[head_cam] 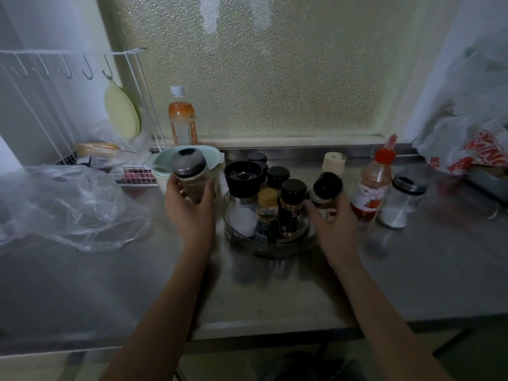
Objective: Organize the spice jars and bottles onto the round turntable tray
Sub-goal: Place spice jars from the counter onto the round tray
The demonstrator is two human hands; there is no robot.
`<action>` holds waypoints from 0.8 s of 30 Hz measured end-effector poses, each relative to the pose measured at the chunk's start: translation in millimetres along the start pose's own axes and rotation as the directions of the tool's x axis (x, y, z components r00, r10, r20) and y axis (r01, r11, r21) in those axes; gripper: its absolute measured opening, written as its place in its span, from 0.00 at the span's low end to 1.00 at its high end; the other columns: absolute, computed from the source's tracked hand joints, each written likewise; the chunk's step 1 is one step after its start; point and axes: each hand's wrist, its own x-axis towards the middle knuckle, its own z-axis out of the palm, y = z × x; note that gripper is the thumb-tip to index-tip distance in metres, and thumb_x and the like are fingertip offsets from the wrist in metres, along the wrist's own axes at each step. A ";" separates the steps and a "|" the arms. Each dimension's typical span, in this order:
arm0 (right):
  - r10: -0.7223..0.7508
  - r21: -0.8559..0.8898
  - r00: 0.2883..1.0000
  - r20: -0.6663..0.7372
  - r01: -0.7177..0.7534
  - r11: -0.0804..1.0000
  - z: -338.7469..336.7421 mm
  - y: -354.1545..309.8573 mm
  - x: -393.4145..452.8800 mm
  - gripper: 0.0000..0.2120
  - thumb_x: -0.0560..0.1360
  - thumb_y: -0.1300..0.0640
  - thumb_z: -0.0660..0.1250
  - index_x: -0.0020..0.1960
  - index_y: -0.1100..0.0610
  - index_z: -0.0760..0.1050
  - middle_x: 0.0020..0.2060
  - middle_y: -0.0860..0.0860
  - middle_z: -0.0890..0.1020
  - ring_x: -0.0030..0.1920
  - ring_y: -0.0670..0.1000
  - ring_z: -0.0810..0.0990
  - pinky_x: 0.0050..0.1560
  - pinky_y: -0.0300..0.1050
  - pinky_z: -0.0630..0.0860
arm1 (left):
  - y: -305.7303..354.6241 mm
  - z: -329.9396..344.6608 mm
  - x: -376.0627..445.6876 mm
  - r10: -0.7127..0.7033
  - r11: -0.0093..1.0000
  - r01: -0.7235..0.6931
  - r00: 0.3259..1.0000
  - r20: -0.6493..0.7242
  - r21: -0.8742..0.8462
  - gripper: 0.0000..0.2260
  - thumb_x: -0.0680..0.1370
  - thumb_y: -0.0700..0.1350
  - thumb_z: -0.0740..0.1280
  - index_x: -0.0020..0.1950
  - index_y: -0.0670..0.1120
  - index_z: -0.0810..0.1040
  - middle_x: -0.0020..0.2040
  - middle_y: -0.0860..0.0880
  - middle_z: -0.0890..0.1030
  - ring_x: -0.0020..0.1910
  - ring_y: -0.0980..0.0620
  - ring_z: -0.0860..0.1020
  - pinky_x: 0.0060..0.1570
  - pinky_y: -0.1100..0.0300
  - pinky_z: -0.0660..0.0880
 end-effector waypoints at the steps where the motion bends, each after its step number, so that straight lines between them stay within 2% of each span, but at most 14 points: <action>1: -0.003 -0.027 0.998 0.055 0.005 1.000 2.4 2.9 -0.2 0.13 0.73 0.54 0.69 0.55 0.54 0.71 0.47 0.48 0.78 0.48 0.48 0.77 0.43 0.31 0.70 | 4.8 -2.4 -2.3 0.025 0.999 -0.026 0.999 -0.029 -0.018 0.21 0.69 0.51 0.72 0.59 0.46 0.73 0.53 0.48 0.80 0.49 0.54 0.79 0.50 0.54 0.78; 4: 0.009 -0.056 0.993 0.121 -0.003 0.998 3.9 4.2 -0.4 0.11 0.74 0.51 0.67 0.53 0.53 0.70 0.45 0.48 0.79 0.46 0.47 0.77 0.41 0.34 0.71 | 21.9 -10.3 -12.5 0.110 0.992 -0.114 0.990 -0.086 -0.045 0.20 0.71 0.47 0.72 0.59 0.42 0.73 0.53 0.49 0.78 0.51 0.57 0.77 0.51 0.64 0.75; 7: -0.023 -0.122 0.985 0.170 0.044 0.991 5.7 3.5 -5.1 0.10 0.75 0.47 0.63 0.52 0.51 0.71 0.42 0.49 0.80 0.42 0.47 0.78 0.40 0.40 0.72 | 30.5 -12.7 -20.1 0.115 0.989 -0.122 0.990 -0.080 -0.084 0.20 0.71 0.48 0.72 0.58 0.40 0.73 0.54 0.45 0.78 0.52 0.53 0.78 0.51 0.53 0.78; 9: -0.070 -0.190 0.978 0.198 0.108 0.976 6.3 2.9 -9.4 0.12 0.75 0.44 0.61 0.53 0.50 0.71 0.42 0.48 0.80 0.41 0.47 0.78 0.41 0.43 0.72 | 33.1 -12.4 -23.3 0.106 0.989 -0.114 0.991 -0.086 -0.098 0.21 0.70 0.49 0.72 0.58 0.40 0.73 0.54 0.45 0.78 0.54 0.53 0.77 0.50 0.48 0.78; 12: -0.109 -0.233 0.960 0.258 0.171 0.957 6.3 0.4 -16.7 0.13 0.75 0.42 0.58 0.53 0.50 0.69 0.45 0.48 0.80 0.45 0.48 0.78 0.46 0.48 0.75 | 34.7 -13.8 -27.5 0.140 0.978 -0.153 0.985 -0.099 -0.142 0.21 0.70 0.49 0.72 0.59 0.47 0.70 0.55 0.49 0.74 0.56 0.53 0.74 0.51 0.45 0.78; 14: -0.131 -0.254 0.954 0.271 0.202 0.946 6.6 -2.6 -21.9 0.11 0.76 0.44 0.59 0.52 0.50 0.70 0.41 0.45 0.77 0.42 0.47 0.76 0.45 0.49 0.74 | 32.4 -15.5 -28.7 0.190 0.967 -0.202 0.977 -0.094 -0.156 0.21 0.69 0.51 0.72 0.58 0.55 0.67 0.54 0.54 0.70 0.57 0.50 0.73 0.49 0.41 0.77; 16: -0.141 -0.259 0.953 0.269 0.212 0.942 7.4 -5.5 -26.7 0.11 0.76 0.48 0.62 0.54 0.51 0.70 0.37 0.42 0.74 0.39 0.46 0.75 0.44 0.48 0.73 | 32.6 -16.1 -30.7 0.221 0.959 -0.231 0.972 -0.080 -0.163 0.22 0.69 0.52 0.71 0.56 0.61 0.63 0.54 0.58 0.68 0.56 0.53 0.73 0.48 0.41 0.77; 18: -0.128 -0.264 0.953 0.274 0.203 0.943 8.0 -9.6 -31.7 0.13 0.75 0.51 0.64 0.58 0.53 0.69 0.35 0.41 0.74 0.37 0.47 0.74 0.44 0.50 0.74 | 36.4 -15.5 -35.5 0.266 0.947 -0.270 0.963 -0.048 -0.173 0.21 0.69 0.51 0.71 0.56 0.58 0.63 0.53 0.59 0.67 0.54 0.61 0.71 0.50 0.49 0.77; 21: -0.125 -0.291 0.947 0.295 0.214 0.932 9.8 -17.5 -39.9 0.17 0.75 0.49 0.63 0.61 0.54 0.68 0.33 0.50 0.77 0.34 0.50 0.76 0.41 0.51 0.75 | 39.1 -13.8 -43.7 0.343 0.932 -0.336 0.939 0.032 -0.137 0.22 0.69 0.48 0.68 0.56 0.38 0.67 0.49 0.52 0.67 0.52 0.72 0.68 0.51 0.74 0.67; 22: -0.142 -0.300 0.945 0.296 0.233 0.925 10.7 -18.8 -42.2 0.18 0.75 0.46 0.61 0.61 0.53 0.68 0.32 0.50 0.76 0.34 0.50 0.76 0.38 0.50 0.75 | 40.7 -13.7 -45.8 0.357 0.930 -0.348 0.932 0.059 -0.115 0.23 0.69 0.48 0.68 0.55 0.34 0.66 0.49 0.48 0.67 0.50 0.72 0.67 0.51 0.77 0.65; 24: -0.183 -0.327 0.937 0.296 0.280 0.902 12.6 -22.1 -45.6 0.20 0.74 0.43 0.58 0.61 0.53 0.69 0.31 0.45 0.74 0.33 0.48 0.75 0.34 0.41 0.70 | 43.5 -14.2 -49.9 0.386 0.921 -0.377 0.918 0.095 -0.098 0.25 0.69 0.48 0.66 0.54 0.30 0.66 0.49 0.42 0.66 0.48 0.65 0.67 0.52 0.78 0.62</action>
